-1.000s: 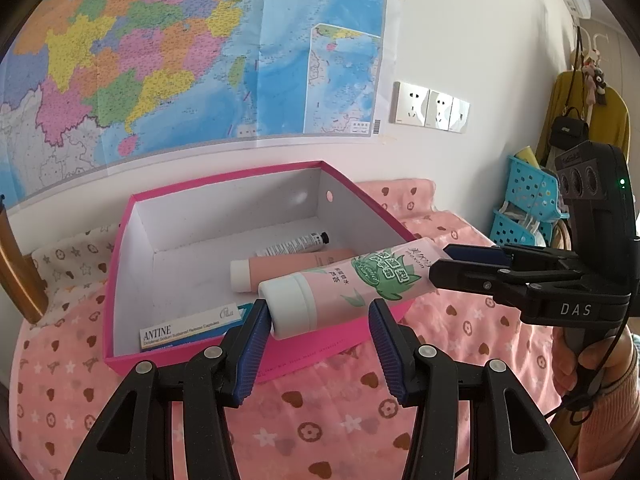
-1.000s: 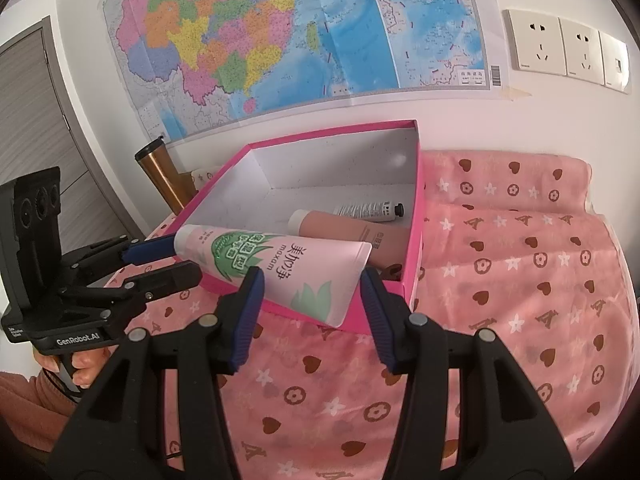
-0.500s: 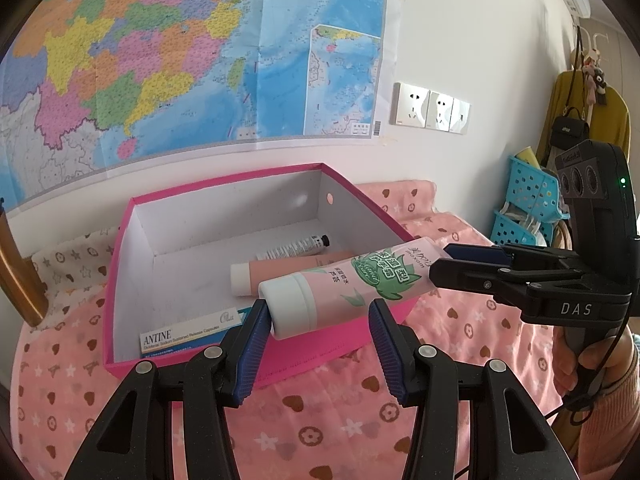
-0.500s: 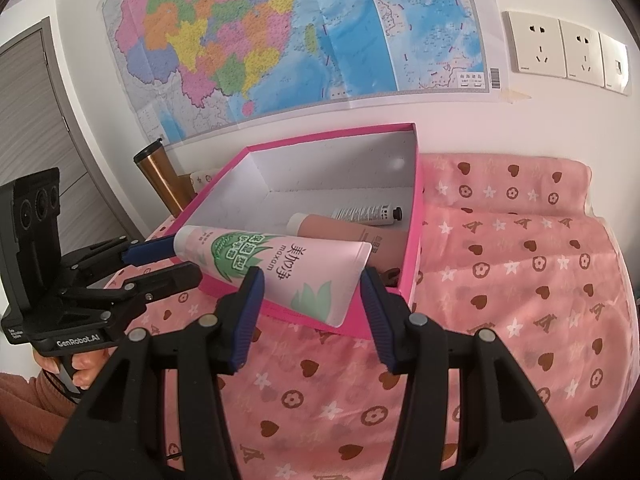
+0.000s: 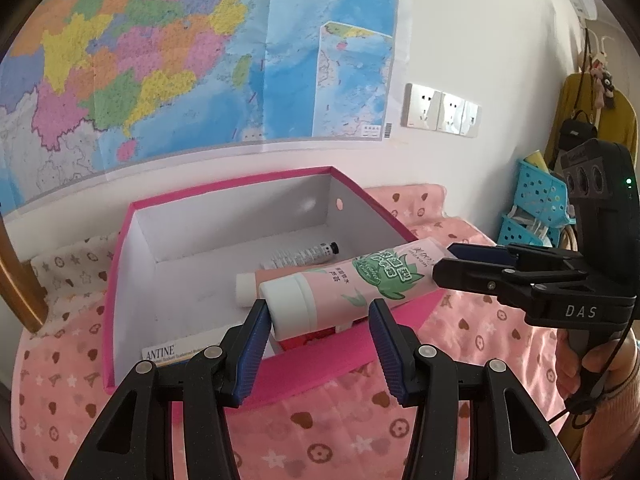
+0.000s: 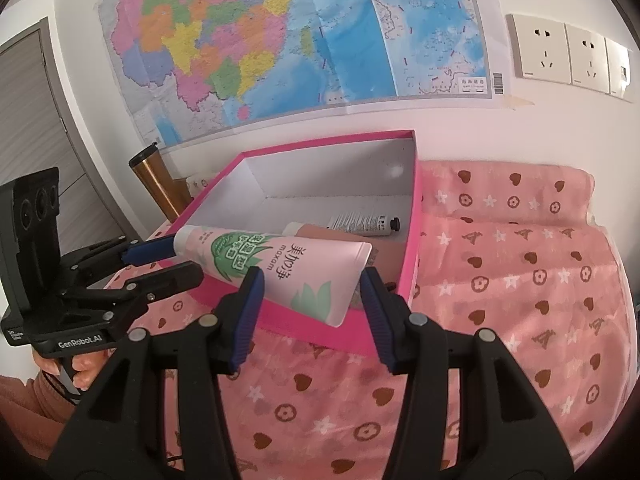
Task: Organize rigid objects
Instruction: 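Lower the white-green tube into the box and open the left gripper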
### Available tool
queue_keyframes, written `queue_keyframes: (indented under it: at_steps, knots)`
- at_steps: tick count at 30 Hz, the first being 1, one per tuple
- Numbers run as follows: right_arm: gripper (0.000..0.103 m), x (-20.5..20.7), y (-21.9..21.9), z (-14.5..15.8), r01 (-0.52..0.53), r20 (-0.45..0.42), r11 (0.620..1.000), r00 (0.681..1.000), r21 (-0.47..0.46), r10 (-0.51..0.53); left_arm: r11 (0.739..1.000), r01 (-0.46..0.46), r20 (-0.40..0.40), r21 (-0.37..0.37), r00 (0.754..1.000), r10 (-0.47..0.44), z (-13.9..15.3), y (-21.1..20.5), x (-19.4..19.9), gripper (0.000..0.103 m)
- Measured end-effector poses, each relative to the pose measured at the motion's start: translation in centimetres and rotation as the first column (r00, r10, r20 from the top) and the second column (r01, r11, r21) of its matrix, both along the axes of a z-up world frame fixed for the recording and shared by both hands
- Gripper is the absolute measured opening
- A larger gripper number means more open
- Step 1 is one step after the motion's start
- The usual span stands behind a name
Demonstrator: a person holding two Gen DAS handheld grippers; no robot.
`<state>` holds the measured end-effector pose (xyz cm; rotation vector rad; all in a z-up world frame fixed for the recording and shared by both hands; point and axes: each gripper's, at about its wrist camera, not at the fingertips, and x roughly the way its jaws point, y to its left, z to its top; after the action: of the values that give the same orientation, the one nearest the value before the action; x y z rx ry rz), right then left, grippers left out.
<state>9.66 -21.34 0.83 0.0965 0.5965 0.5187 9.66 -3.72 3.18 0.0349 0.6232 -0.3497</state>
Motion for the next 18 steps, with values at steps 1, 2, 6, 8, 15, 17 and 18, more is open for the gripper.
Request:
queue_keyframes:
  at_steps: [1, 2, 6, 8, 15, 17, 18]
  knots:
    - [0.053, 0.2, 0.1, 0.0, 0.0, -0.001, 1.0, 1.0, 0.0, 0.0, 1.0, -0.004, -0.002, 0.002, 1.0, 0.004, -0.1, 0.0, 0.2, 0.051]
    - [0.053, 0.4, 0.1, 0.0, -0.001, -0.001, 1.0, 1.0, -0.002, 0.001, 1.0, -0.008, -0.006, 0.004, 1.0, 0.008, -0.1, 0.0, 0.5, 0.051]
    - [0.053, 1.0, 0.5, -0.1, 0.003, 0.001, 1.0, 1.0, -0.02, -0.003, 1.0, -0.014, -0.021, -0.004, 1.0, 0.014, -0.4, 0.2, 1.2, 0.051]
    - [0.053, 1.4, 0.6, -0.2, 0.005, -0.002, 1.0, 1.0, -0.022, -0.005, 1.0, -0.014, -0.031, -0.009, 0.999, 0.014, -0.6, 0.3, 1.6, 0.051]
    - [0.053, 2.5, 0.8, -1.0, 0.011, -0.025, 0.999, 1.0, -0.041, -0.012, 1.0, -0.023, -0.068, -0.002, 0.997, 0.023, -1.6, 0.3, 3.0, 0.051]
    - [0.053, 2.7, 0.9, -1.3, 0.015, -0.027, 0.999, 0.999, -0.052, -0.017, 1.0, -0.026, -0.083, -0.001, 0.996, 0.026, -2.0, 0.3, 3.5, 0.051]
    - [0.053, 2.8, 1.0, -1.4, 0.017, -0.028, 0.998, 0.999, -0.055, -0.018, 1.0, -0.027, -0.088, -0.001, 0.996, 0.027, -2.2, 0.3, 3.6, 0.051]
